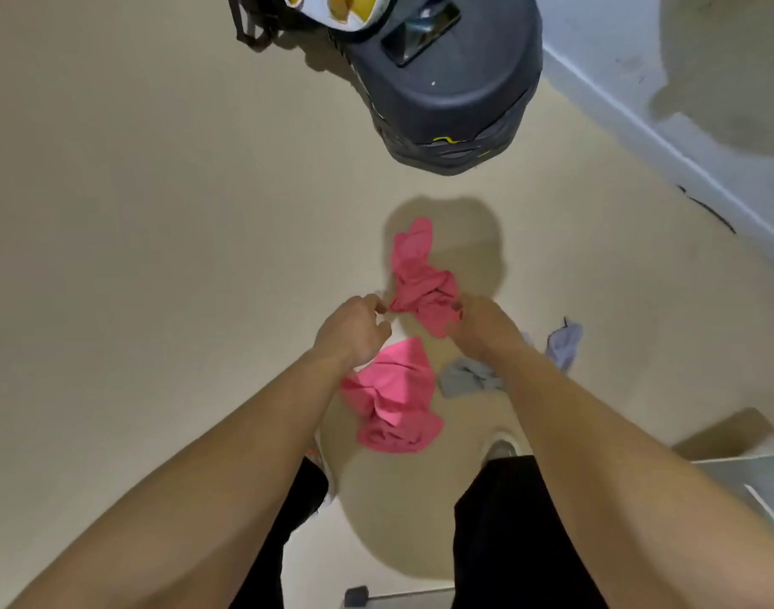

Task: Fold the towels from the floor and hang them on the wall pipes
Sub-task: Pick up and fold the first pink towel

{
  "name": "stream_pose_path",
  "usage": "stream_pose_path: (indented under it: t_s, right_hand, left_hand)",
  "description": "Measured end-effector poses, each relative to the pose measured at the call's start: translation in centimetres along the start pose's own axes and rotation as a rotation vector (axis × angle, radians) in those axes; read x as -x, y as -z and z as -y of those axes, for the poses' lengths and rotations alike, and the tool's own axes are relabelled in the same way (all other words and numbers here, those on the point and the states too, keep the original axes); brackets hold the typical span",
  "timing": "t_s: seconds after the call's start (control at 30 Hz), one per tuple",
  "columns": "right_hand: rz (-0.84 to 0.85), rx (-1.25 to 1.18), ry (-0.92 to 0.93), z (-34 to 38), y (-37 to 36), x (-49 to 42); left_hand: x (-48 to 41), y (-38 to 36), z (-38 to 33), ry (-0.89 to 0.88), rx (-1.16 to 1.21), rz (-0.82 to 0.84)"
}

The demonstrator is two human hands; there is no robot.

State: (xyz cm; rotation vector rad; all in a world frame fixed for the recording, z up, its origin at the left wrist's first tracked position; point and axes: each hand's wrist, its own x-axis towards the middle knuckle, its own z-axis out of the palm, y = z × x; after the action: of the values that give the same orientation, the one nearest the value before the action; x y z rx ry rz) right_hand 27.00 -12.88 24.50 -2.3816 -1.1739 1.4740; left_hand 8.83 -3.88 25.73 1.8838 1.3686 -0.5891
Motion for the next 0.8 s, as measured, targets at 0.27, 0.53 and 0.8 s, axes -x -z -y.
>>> stream_pose_path:
  t_s: [0.27,0.53,0.8]
  right_hand:
    - [-0.043,0.020,-0.076,-7.3,-17.4,-22.1]
    - [-0.387,0.313,0.119,-12.6,-24.2,-33.3]
    - [-0.160,0.237,-0.004,-9.6,-19.0,-25.6]
  left_hand:
    - [-21.3,-13.4,10.0,-0.053,0.018,0.040]
    - [-34.2,-22.5,13.1,-0.159,0.101,-0.135]
    - [-25.5,-16.2,10.9,-0.186,0.169,-0.228]
